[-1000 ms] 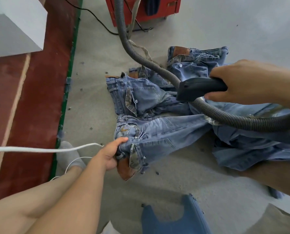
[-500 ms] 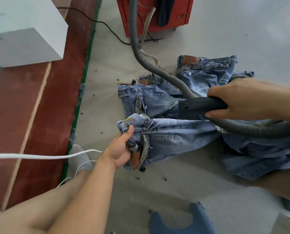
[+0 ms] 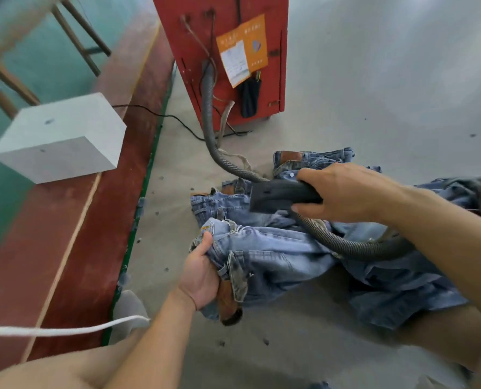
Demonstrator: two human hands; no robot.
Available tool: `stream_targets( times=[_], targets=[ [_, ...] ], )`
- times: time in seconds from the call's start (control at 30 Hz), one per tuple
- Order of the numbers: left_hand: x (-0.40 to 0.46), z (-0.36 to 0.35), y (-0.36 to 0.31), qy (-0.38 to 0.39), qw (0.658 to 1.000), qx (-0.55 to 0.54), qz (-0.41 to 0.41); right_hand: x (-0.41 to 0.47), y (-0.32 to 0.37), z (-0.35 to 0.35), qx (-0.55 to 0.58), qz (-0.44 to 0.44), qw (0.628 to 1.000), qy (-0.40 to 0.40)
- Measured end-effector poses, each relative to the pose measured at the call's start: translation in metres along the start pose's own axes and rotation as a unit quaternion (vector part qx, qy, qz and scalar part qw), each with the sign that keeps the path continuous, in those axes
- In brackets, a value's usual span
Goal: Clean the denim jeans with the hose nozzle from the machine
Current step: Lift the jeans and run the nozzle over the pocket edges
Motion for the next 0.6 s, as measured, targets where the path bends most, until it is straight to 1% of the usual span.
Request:
stream_targets(
  times=[0.17,0.23,0.3,0.37,0.43,0.5,0.53,0.6],
  targets=[
    [-0.003,-0.029,-0.005,-0.003,1.000,0.018,-0.020,-0.015,-0.026,-0.011,-0.008,-0.030,0.995,0.095],
    [-0.005,-0.038,-0.009,-0.007,0.999,0.029,-0.015,-0.015,-0.021,-0.024,-0.025,-0.020,0.992,0.118],
    [-0.007,-0.042,-0.017,-0.020,0.999,0.044,-0.001,-0.011,-0.008,-0.032,-0.015,0.004,0.993,0.121],
    [-0.009,-0.043,-0.029,-0.050,0.996,0.072,0.035,-0.007,0.004,-0.027,0.044,0.026,0.995,0.082],
    [-0.010,-0.042,-0.042,-0.088,0.986,0.108,0.093,-0.005,0.012,-0.010,0.128,0.039,0.991,0.009],
    [-0.010,-0.046,-0.053,-0.095,0.973,0.143,0.156,-0.008,0.013,0.007,0.189,0.034,0.980,-0.057],
    [-0.010,-0.049,-0.055,-0.091,0.966,0.157,0.183,-0.010,0.011,0.012,0.200,0.023,0.977,-0.073],
    [-0.011,-0.056,-0.059,-0.068,0.956,0.179,0.221,-0.014,0.005,0.015,0.196,-0.008,0.978,-0.068]
  ],
)
Point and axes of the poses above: each hand's wrist, its own x-axis towards the middle knuckle, its own z-axis out of the back of the hand, y = z × x, the point moved 2 cm from there along x, towards the middle knuckle, and after that the axes turned 15 degrees about y, right-handed, at the moved point
